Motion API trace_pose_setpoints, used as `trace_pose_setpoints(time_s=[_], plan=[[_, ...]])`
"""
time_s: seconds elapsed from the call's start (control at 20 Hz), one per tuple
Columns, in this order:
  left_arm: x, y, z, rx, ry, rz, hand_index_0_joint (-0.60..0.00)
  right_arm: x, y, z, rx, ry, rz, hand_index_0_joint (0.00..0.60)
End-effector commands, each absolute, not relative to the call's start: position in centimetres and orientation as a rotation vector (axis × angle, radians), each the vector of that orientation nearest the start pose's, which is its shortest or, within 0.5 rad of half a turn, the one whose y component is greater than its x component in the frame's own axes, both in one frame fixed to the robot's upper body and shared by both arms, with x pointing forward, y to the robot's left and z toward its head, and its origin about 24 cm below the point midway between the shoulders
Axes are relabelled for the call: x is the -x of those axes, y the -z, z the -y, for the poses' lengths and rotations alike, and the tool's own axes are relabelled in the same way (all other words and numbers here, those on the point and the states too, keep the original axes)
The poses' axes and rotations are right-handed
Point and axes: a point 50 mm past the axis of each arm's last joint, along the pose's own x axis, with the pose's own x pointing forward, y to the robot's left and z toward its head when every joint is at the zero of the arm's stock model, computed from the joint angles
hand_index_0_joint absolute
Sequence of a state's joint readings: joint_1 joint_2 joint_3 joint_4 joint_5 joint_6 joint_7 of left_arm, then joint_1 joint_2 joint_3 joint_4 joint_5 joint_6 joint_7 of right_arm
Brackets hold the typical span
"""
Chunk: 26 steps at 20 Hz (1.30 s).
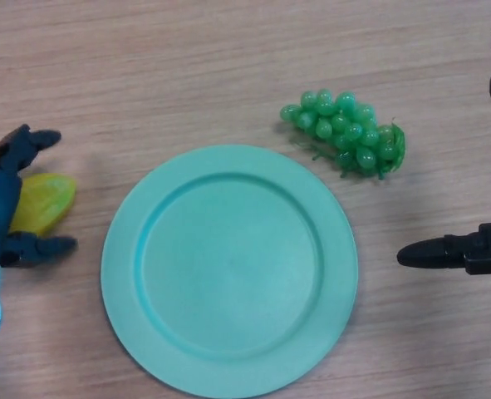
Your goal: Pick up the yellow starfruit and place it on the plate
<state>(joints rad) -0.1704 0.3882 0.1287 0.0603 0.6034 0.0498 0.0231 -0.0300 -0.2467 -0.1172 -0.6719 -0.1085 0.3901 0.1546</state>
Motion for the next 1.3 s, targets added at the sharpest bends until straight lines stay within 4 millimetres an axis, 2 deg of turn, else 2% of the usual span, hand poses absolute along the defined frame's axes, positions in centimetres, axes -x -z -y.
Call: trace_pose_setpoints(time_s=[0.05, 0.15, 0.3, 0.4, 0.5, 0.55, 0.65, 0.7, 0.75, 0.85, 1.05, 1.1, 1.3], plan=[[-27.7, -13.8, -27.0, -0.996, -0.349, 0.235, -0.6, -21.7, -19.9, 19.0, 0.394, 0.016, 0.49, 0.0], [-27.4, -14.0, -26.8, -1.01, -0.311, 0.241, -0.6, -21.7, -19.9, 18.9, 0.39, 0.018, 0.489, 0.0], [-26.7, -16.0, -27.0, -0.959, -0.376, 0.355, -0.6, -21.6, -19.9, 18.9, 0.376, 0.014, 0.49, 0.0], [-26.3, -17.3, -26.2, -0.876, -0.359, 0.401, -0.6, -21.5, -20.0, 19.1, 0.377, 0.018, 0.487, 0.0], [-26.0, -18.0, -23.8, -0.833, -0.269, 0.432, -0.6, -21.6, -20.6, 19.4, 0.382, 0.026, 0.493, 0.0], [-25.9, -17.9, -22.5, -0.792, -0.174, 0.395, -0.6, -21.5, -20.6, 19.4, 0.384, 0.027, 0.498, 0.0], [-24.9, -17.3, -19.2, -0.595, 0.052, 0.264, -0.6, -21.6, -20.5, 19.5, 0.385, 0.031, 0.5, 0.0], [-24.4, -17.0, -17.3, -0.445, 0.159, 0.116, -0.6, -21.5, -20.6, 19.6, 0.386, 0.032, 0.496, 0.0], [-24.1, -17.1, -16.4, -0.423, 0.189, 0.086, -0.6, -21.5, -20.7, 19.6, 0.381, 0.031, 0.497, 0.0], [-23.9, -16.3, -14.7, -0.508, 0.278, 0.05, -0.6, -21.6, -20.7, 19.7, 0.387, 0.032, 0.494, 0.0], [-24.2, -13.9, -14.1, -0.708, 0.357, -0.06, -0.6, -21.5, -20.7, 19.9, 0.394, 0.04, 0.498, 0.0], [-24.7, -13.8, -14.1, -0.782, 0.331, 0.013, -0.6, -21.5, -20.6, 20.0, 0.407, 0.045, 0.498, 0.0], [-26.4, -15.2, -14.3, -0.715, 0.148, 0.299, -0.6, -21.6, -20.6, 20.0, 0.422, 0.051, 0.5, 0.0]])
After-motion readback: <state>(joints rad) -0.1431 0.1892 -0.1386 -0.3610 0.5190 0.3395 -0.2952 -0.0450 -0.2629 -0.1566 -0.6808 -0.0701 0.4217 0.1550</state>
